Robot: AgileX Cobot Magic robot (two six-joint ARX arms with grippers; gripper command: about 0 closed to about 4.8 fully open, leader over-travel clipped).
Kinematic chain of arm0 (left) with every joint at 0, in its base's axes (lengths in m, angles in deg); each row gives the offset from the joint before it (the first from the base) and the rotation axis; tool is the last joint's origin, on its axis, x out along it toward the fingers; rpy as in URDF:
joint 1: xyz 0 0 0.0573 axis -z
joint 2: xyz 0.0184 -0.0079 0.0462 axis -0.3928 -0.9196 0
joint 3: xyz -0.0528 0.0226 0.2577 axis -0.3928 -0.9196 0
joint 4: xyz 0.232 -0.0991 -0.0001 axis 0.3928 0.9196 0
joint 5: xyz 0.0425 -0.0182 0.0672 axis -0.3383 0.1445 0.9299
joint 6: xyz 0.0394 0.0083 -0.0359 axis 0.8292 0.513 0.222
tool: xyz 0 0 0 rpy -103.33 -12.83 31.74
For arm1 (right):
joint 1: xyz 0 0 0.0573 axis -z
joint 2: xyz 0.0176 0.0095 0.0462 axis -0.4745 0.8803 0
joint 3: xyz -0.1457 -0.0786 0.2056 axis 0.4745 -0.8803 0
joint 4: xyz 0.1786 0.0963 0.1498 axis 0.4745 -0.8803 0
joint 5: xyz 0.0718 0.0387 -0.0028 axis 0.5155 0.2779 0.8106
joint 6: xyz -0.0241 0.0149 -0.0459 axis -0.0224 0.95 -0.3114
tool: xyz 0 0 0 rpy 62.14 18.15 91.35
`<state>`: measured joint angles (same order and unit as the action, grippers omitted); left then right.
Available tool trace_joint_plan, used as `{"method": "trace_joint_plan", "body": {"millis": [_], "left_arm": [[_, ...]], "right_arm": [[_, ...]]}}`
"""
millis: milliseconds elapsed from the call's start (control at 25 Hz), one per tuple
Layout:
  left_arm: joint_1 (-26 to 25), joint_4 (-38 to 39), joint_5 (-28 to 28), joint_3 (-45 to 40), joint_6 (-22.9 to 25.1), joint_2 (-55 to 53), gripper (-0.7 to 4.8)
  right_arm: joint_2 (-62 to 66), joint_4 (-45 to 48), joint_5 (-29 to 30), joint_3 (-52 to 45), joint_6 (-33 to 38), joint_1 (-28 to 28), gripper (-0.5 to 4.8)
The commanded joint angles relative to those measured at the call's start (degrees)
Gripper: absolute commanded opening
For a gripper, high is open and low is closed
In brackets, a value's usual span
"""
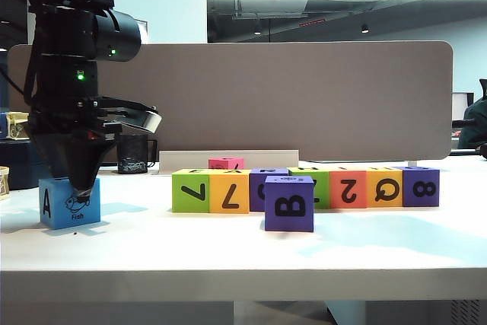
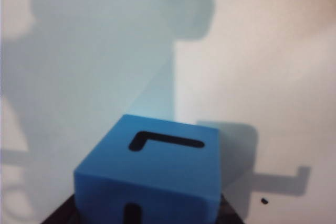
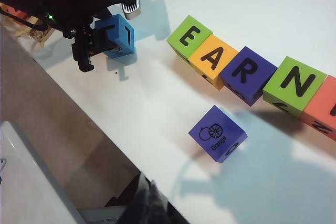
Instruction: Select the appropriate blocks from the scattered letter blocks on the table and arrange them in a row to spell out "LEARNING".
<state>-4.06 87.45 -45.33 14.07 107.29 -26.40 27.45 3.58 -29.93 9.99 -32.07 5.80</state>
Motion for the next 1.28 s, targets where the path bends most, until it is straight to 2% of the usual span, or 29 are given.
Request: {"method": "trace_joint_plan", "body": {"millis": [40, 280, 481, 761, 1042, 1282], "left_arm": [[0.0, -1.5, -0.3, 0.0, -4.8, 0.2, 2.68], [0.0, -6.3, -7.5, 0.1, -14.1, 0.2, 2.68], [0.1, -10.2, -9.5, 0.1, -18.4, 0.2, 2.68], [0.1, -13.4, -9.5, 0.1, -19.2, 0.2, 2.68], [0.1, -18.0, -10.4, 0.1, -22.6, 0.0, 2.68], [0.2, -17.2, -11.9, 1.9, -25.4, -2.2, 2.68]], "right_arm": [[-0.2, 0.3, 0.2, 0.3, -0.2, -0.1, -0.01], [-0.2, 0.4, 0.2, 0.3, -0.2, -0.1, -0.01], [-0.2, 0.4, 0.2, 0.3, -0.2, -0.1, -0.01], [-0.2, 0.4, 0.2, 0.3, -0.2, -0.1, -0.01], [-0.2, 0.4, 0.2, 0.3, -0.2, -0.1, -0.01], [-0.2, 0.5, 0.2, 0.3, -0.2, -0.1, -0.01]]}}
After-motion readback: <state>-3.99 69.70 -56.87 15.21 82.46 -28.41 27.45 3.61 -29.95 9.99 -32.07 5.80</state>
